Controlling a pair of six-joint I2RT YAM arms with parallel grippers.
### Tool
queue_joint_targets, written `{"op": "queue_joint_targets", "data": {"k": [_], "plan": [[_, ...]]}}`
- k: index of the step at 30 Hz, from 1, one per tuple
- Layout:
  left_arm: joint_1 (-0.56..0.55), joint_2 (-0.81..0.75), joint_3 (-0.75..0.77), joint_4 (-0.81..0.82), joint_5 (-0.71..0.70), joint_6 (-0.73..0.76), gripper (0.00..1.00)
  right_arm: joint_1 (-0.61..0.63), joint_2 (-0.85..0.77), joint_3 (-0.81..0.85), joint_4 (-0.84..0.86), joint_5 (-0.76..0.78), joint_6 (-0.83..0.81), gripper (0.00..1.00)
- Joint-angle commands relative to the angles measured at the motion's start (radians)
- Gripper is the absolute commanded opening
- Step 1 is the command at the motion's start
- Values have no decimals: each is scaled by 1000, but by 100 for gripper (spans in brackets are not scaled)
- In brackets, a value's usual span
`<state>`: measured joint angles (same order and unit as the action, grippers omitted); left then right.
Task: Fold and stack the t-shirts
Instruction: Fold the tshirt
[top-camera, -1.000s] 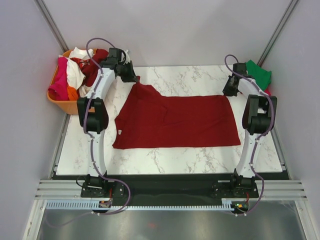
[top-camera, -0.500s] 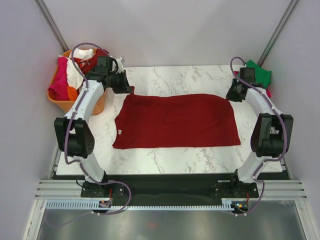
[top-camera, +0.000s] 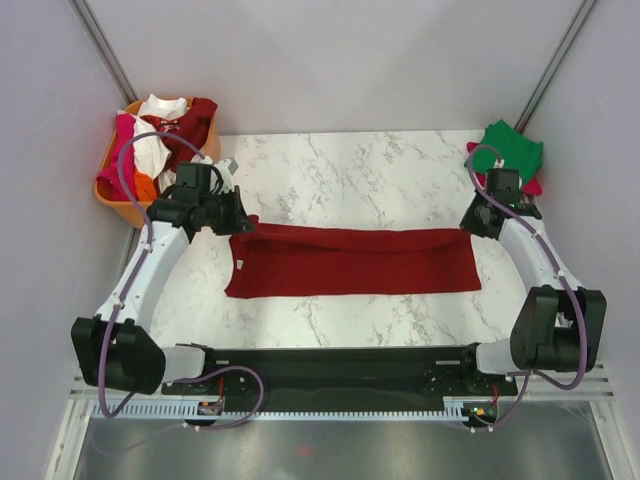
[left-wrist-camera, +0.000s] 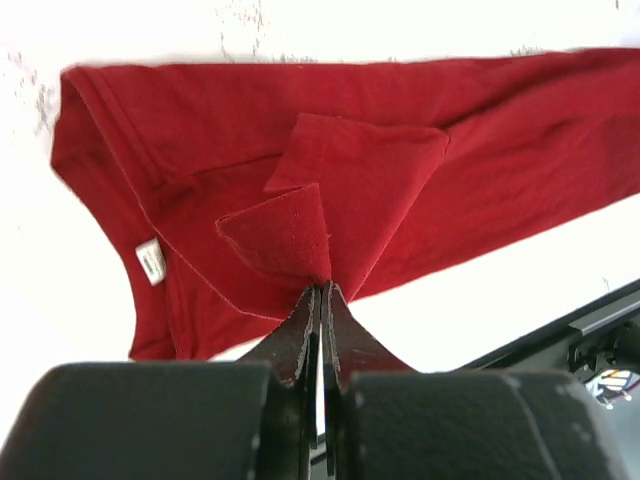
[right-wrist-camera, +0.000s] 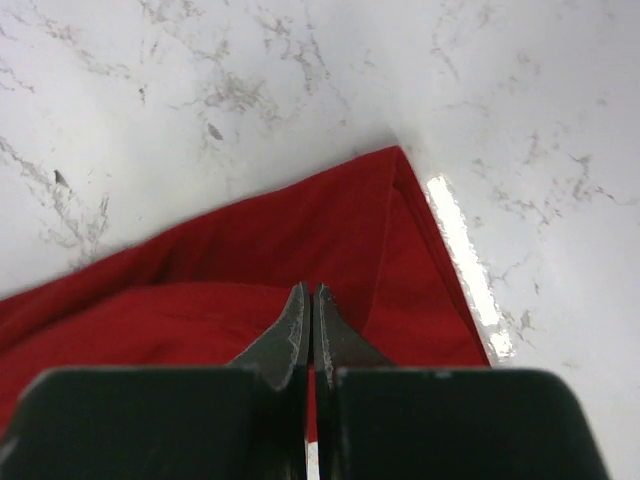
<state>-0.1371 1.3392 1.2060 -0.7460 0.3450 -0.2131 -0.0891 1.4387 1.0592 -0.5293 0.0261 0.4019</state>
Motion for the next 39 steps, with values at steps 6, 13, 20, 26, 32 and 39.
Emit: {"op": "queue_joint_targets", "data": {"k": [6, 13, 20, 26, 32, 39], "plan": [[-1, -184, -186, -12, -67, -68, 2, -3, -184, -154, -20, 95, 86, 0], [-1, -204, -273, -18, -84, -86, 4, -3, -207, -244, -14, 95, 107, 4], [-1, 15, -220, -88, -204, -123, 80, -26, -169, -300, 20, 133, 172, 98], [-1, -1, -178, -82, -311, -183, 92, -31, -152, -225, 12, 138, 123, 98], [-2, 47, -204, -69, -373, -213, 89, 23, -161, -190, 52, 66, 72, 98], [-13, 250, -180, -7, -319, -233, 81, 48, 72, -146, 103, -12, 64, 96]]}}
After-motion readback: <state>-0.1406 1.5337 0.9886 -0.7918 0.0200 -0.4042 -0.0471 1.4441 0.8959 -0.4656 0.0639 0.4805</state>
